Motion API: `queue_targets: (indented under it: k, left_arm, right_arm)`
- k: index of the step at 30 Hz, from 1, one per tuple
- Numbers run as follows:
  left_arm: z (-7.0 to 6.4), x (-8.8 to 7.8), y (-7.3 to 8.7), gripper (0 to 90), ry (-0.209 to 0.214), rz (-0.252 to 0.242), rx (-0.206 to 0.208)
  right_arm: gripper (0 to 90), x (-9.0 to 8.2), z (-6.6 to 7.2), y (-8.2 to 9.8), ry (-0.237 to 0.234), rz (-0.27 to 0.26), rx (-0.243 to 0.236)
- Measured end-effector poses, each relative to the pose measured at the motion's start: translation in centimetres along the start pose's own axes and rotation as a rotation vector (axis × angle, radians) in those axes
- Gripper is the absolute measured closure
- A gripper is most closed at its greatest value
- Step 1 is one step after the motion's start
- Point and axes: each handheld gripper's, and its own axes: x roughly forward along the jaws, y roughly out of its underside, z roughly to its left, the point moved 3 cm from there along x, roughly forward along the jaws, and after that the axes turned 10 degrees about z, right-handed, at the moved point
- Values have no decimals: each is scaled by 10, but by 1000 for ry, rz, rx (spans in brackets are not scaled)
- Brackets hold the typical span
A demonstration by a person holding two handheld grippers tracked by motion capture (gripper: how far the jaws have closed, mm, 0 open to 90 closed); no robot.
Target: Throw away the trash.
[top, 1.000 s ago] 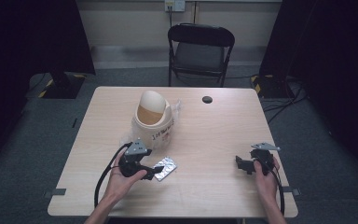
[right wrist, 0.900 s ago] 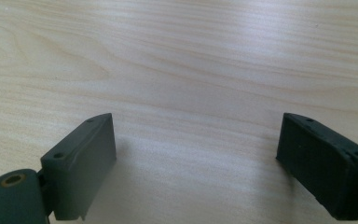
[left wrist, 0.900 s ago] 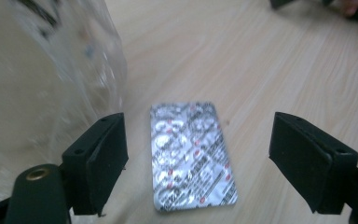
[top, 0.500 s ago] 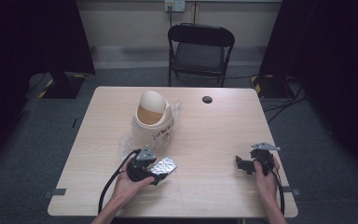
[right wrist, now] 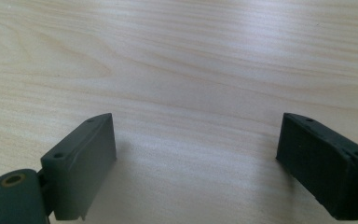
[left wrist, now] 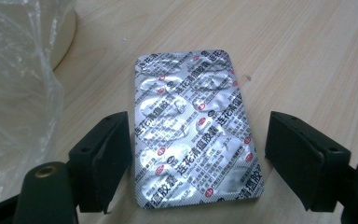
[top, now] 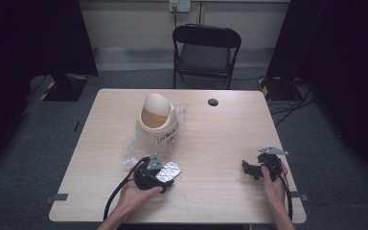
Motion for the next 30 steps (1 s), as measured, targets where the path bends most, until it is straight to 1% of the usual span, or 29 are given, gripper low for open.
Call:
queue_targets:
  k: [2,3,4,5,6,7,10,12,14,15,17,19,20,21,23,25,26,27,28,29,30]
  left_arm:
    - [0,-1,2,238,-4,-17,-8]
    - [0,-1,3,252,-10,-17,-7]
    - [1,-2,4,271,-11,-21,-5]
    - [1,-3,4,321,-5,-26,-9]
    - [2,-4,4,339,-7,-23,-4]
    - [2,-3,4,339,-6,-27,-8]
    - [3,-3,2,341,-9,-15,0]
    - [2,-2,1,342,-3,-16,2]
    - [3,-2,1,342,-3,-19,-3]
    - [3,-2,0,342,4,-19,-12]
    - [3,-3,0,342,10,-33,-8]
    - [2,-5,-1,342,21,-36,1]
    - [1,-6,-1,342,21,-45,-6]
    - [2,-7,-1,343,15,-37,2]
    - [0,-9,-2,342,33,-52,-15]
    - [0,-12,-2,342,37,-62,-13]
    - [1,-13,-3,342,47,-74,-13]
    - [1,-13,-3,342,47,-74,-13]
    - [1,-16,-3,342,67,-90,-34]
    - [2,-18,-4,342,70,-98,-38]
    - [2,-20,-4,342,64,-98,-41]
  right_arm:
    - [108,0,0,0,0,2,-3]
    - [108,0,0,1,1,1,-2]
    - [108,-1,0,1,0,1,-3]
    - [108,-1,0,1,0,1,-5]
    - [108,-1,0,1,-2,1,-3]
    - [108,-1,0,1,-1,0,-4]
    - [108,-1,0,1,0,0,-4]
    - [108,-1,0,1,0,0,-4]
    - [108,-1,0,1,-1,1,-4]
    - [108,-1,0,1,0,1,-4]
    - [108,-1,0,1,-1,0,-4]
    - [108,-1,0,1,-1,0,-4]
    - [108,-1,0,1,-1,1,-5]
    - [108,-1,0,1,-2,0,-5]
    - [108,-1,0,1,-2,0,-5]
    - [108,-1,0,1,-2,0,-4]
    - [108,-1,0,1,-2,0,-5]
    - [108,-1,0,1,-1,1,-4]
    - [108,-1,0,1,-1,1,-4]
    - [108,-1,0,1,-1,1,-5]
    - [108,-1,0,1,-1,0,-4]
